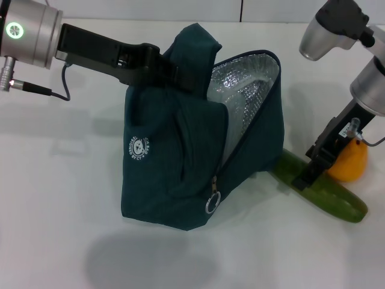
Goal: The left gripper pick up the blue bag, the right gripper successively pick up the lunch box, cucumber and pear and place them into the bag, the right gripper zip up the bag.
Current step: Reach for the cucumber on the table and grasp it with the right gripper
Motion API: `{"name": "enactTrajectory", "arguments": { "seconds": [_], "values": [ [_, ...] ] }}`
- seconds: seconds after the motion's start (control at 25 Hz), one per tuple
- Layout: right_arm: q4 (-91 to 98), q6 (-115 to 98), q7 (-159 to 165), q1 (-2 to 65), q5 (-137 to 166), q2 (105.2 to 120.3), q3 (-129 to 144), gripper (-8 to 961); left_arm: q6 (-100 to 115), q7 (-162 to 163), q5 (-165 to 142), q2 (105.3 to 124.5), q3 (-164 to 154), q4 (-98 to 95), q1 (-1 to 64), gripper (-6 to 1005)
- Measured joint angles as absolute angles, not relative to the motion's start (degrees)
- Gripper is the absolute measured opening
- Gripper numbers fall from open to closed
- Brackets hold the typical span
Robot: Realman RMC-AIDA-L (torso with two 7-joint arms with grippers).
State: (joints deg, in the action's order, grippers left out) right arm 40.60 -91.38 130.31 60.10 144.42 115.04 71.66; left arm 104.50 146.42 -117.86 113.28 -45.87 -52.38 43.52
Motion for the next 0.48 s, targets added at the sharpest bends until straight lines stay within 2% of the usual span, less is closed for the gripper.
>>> {"name": "enactTrajectory", "arguments": {
  "seconds": [0.48],
  "values": [
    [38.4,-87.4,130.0,59.4,144.1,115.54,72.9,885,104.5,146.4,-117.9,113.31,-46.0,-52.4,43.5,46]
  ]
}}
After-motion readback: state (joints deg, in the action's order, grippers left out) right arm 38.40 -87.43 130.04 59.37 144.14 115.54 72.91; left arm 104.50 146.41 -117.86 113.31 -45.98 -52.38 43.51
